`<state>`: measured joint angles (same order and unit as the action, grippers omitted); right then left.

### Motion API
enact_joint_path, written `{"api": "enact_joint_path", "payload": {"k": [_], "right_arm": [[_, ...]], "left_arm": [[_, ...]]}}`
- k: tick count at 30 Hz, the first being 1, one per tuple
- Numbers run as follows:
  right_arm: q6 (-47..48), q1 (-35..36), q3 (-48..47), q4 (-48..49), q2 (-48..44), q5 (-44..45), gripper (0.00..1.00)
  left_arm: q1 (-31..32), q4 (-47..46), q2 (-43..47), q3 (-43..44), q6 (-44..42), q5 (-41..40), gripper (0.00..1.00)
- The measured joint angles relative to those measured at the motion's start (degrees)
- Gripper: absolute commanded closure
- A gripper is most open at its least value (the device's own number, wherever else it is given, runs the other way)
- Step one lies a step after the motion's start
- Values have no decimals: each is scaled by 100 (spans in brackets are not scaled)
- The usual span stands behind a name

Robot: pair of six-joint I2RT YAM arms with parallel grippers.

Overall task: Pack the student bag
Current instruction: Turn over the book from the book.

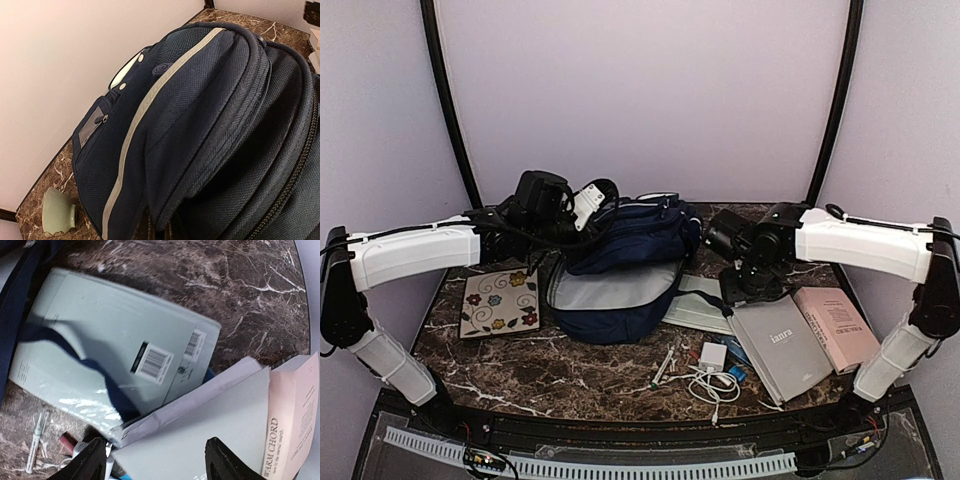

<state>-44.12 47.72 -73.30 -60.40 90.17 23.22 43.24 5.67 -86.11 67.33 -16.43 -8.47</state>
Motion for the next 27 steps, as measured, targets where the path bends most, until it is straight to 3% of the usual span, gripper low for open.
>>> {"api": "enact_joint_path", "payload": {"k": [7,18,21,27], "right_arm": [[-396,1541,74,-308,2,-48,24],[-1362,1561,566,-1259,708,452,33],[-1237,1561,566,-1143,861,562,40],[-1088,1563,516,-1300,1370,896,73]], "left_arm": [[-2,0,0,-15,0,46,100],[-2,2,76,-63,-2,103,100],[-2,20,105,-79,-13,146,100],[-13,46,177,-120,-52,212,100]]}}
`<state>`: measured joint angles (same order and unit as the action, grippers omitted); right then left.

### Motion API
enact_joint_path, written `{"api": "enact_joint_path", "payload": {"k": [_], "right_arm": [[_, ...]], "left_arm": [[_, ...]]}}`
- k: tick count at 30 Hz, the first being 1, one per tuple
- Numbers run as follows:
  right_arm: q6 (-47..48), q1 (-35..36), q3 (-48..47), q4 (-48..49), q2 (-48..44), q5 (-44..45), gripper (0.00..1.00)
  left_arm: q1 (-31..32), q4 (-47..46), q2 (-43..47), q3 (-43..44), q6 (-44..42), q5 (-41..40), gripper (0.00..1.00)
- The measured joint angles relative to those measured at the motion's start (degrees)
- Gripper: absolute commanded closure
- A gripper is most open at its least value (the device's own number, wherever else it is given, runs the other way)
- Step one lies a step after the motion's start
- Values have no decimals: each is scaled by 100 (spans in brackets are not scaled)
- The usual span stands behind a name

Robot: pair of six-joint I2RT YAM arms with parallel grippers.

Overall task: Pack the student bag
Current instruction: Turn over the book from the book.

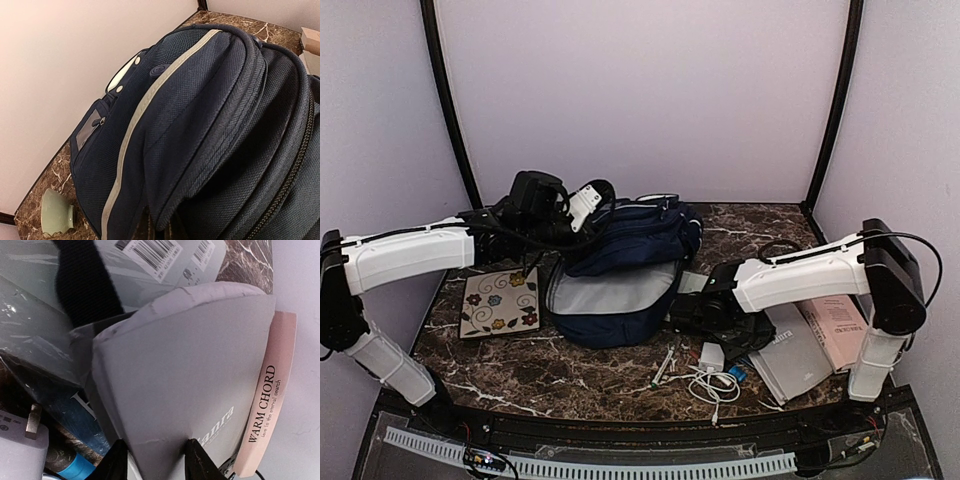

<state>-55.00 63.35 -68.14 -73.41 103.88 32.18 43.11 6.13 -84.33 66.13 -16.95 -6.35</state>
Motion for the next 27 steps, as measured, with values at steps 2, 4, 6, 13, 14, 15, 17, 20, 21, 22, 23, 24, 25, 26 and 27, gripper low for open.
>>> {"api": "enact_joint_path", "payload": {"k": [2,4,6,13,14,15,17,20,21,22,23,24,25,26,27], "right_arm": [[50,7,-116,-96,55,66,87],[105,4,-260,-197,61,114,98],[177,4,-433,-273,61,144,100],[361,2,-1156,-446,61,114,100],[391,2,-1263,-446,59,103,100],[422,2,-1386,-442,48,101,100],[522,-4,-1567,-380,-50,96,100],[671,-83,-1696,-162,-407,31,100],[737,-140,-1707,-22,-590,-39,100],[791,-203,-1707,96,-754,-101,100],[848,-299,-1698,269,-964,-214,100],[909,-411,-1679,455,-1187,-326,100],[962,-527,-1635,671,-1423,-446,100],[1036,-640,-1561,892,-1663,-573,100],[1102,-726,-1471,1084,-1871,-688,100]], "left_arm": [[-11,-2,15,0,0,33,100],[-17,0,15,0,0,57,100],[-17,2,15,-2,-2,74,100],[-20,0,26,-31,-42,85,100],[-20,-2,28,-31,-44,85,100],[-20,-2,31,-31,-44,83,100],[-20,-2,35,-31,-44,83,100],[-20,0,42,-31,-48,83,100],[-20,0,46,-31,-50,83,100],[-20,0,50,-31,-61,81,100],[-20,0,52,-31,-63,79,100],[-20,-2,57,-35,-70,76,100],[-20,-2,63,-42,-81,74,100],[-20,-2,68,-52,-87,74,100],[-20,-2,70,-61,-92,74,100]]}}
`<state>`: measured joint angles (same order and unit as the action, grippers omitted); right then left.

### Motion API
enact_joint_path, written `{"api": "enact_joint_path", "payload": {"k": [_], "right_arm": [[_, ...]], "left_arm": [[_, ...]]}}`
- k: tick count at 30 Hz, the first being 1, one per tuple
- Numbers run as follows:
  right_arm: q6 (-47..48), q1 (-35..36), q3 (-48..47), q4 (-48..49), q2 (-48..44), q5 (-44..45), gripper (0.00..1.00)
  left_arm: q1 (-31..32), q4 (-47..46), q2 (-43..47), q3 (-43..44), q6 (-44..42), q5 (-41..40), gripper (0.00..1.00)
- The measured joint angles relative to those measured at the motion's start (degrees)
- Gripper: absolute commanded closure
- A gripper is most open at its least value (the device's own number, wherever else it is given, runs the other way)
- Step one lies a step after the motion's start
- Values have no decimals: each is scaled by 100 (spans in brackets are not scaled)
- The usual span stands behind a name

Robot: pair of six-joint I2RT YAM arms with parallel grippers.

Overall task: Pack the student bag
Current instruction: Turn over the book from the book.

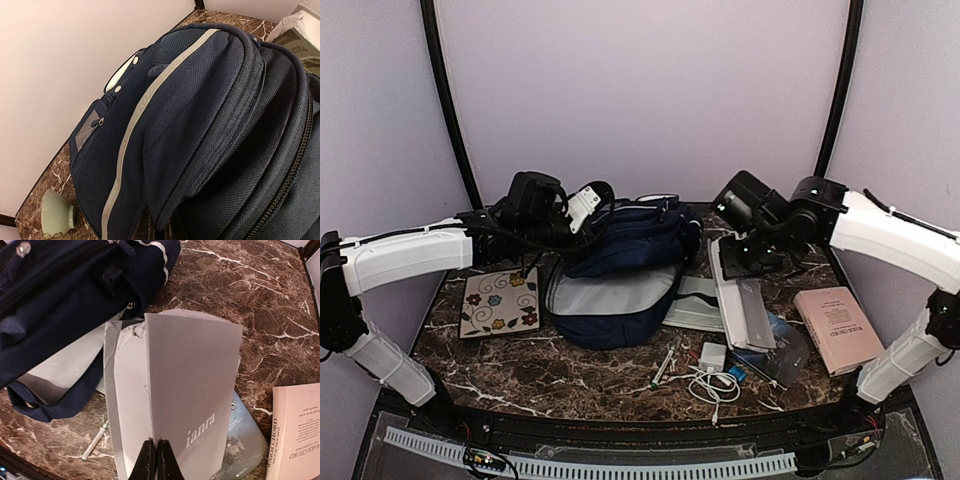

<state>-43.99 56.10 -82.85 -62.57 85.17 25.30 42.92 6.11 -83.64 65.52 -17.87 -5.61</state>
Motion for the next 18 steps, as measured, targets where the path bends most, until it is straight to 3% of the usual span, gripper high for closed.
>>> {"api": "enact_joint_path", "payload": {"k": [9,14,18], "right_arm": [[297,-1504,1816,2168,-1770,-2319,100],[306,-2295,2424,2844,-1915,-3458,100],[444,-2730,2433,2870,-1709,-3613,93]], "left_arm": [[0,-2,0,-11,-20,2,100],[0,-2,2,-11,-22,2,100],[0,-2,2,-11,-39,2,100]]}}
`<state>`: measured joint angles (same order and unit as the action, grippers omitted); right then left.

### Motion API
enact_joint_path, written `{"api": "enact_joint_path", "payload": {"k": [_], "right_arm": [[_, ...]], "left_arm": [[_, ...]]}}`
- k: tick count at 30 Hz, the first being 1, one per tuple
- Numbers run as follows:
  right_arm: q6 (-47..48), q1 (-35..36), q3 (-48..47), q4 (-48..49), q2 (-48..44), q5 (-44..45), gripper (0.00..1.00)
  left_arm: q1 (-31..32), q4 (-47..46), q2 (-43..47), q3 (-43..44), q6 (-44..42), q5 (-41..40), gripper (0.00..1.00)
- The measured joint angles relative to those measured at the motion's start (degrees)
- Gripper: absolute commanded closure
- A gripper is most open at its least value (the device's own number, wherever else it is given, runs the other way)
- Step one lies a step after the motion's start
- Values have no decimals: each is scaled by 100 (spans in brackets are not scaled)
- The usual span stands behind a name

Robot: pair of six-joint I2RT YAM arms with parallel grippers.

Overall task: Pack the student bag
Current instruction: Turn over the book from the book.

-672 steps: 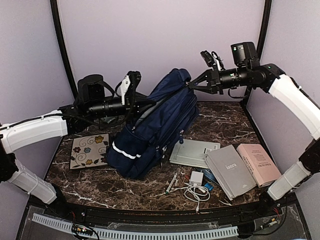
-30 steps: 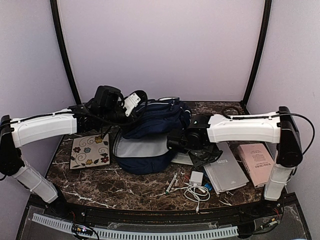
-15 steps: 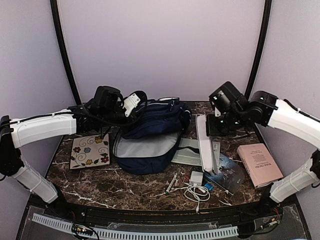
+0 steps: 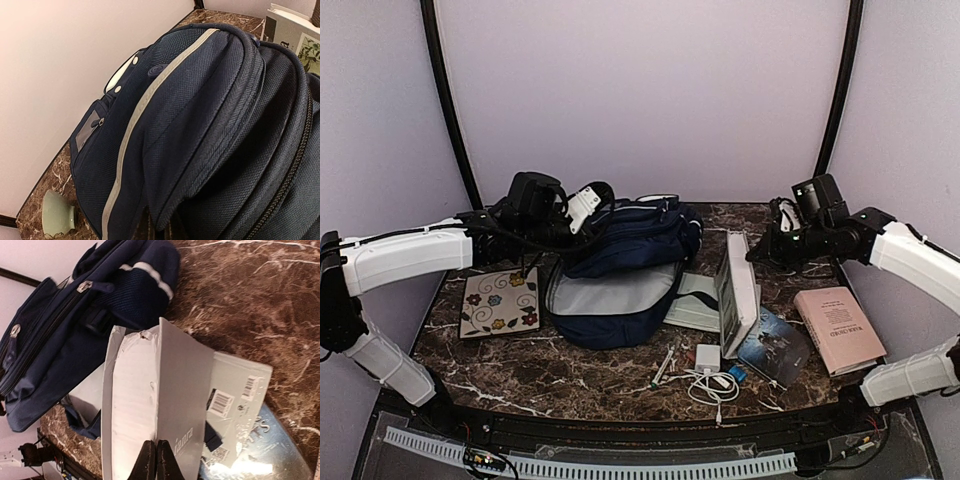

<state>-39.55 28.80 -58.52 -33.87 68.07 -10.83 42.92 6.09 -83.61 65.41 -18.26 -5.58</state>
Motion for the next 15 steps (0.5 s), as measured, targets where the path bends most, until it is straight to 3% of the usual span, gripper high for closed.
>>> {"api": "enact_joint_path", "payload": {"k": [8,15], "right_arm": [[337,-369,151,-210,103,308,57],[-151,-450,918,378,-409,-330,42]], "left_arm": [[0,2,0,0,-52,0,100],[0,7,0,0,-61,22,100]]}}
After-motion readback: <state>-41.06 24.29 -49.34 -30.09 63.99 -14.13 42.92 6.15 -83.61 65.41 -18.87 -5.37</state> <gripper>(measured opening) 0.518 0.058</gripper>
